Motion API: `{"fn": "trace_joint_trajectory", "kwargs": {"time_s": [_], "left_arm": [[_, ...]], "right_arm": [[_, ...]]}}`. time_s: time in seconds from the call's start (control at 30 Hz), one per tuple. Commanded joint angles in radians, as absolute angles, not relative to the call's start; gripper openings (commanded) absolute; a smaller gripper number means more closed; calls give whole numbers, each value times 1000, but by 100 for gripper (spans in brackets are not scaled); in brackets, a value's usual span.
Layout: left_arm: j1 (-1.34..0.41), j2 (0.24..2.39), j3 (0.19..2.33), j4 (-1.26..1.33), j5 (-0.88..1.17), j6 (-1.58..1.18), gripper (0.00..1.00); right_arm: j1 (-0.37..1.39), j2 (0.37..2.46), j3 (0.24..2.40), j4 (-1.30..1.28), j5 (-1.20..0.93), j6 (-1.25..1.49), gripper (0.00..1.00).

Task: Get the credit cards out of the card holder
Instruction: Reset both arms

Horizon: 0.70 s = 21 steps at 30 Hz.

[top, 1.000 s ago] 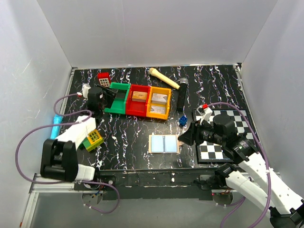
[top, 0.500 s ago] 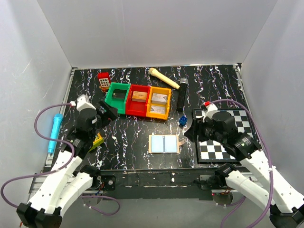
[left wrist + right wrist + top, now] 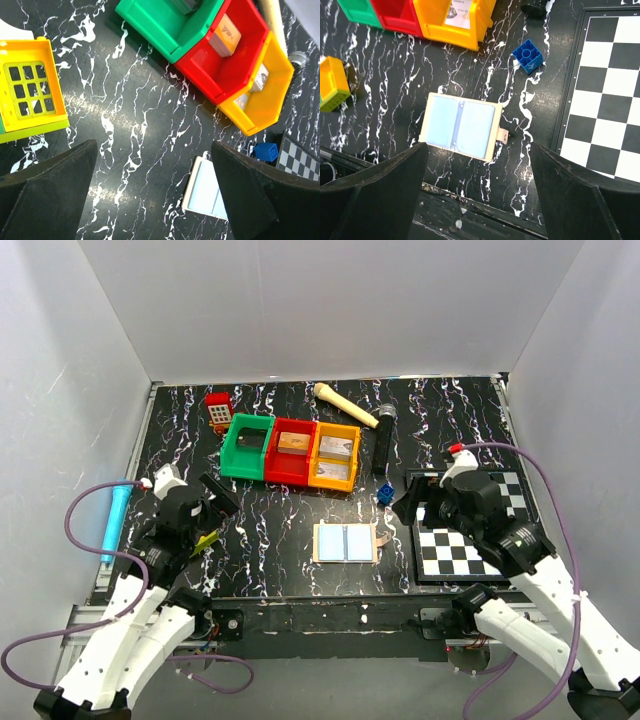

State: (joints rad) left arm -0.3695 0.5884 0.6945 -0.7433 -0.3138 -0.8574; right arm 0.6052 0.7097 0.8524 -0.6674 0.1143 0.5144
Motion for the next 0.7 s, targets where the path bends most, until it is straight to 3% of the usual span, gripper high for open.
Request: {"fn": "trace_joint_trajectory", "kwargs": {"time_s": [0.0, 0.67], "left_arm": [[-371, 640, 735, -785, -290, -876, 98], [-371, 566, 672, -698, -196, -739, 98]], "right_arm": [[609, 646, 815, -583, 181, 607, 91], [607, 678, 762, -578, 173, 629, 95]]}}
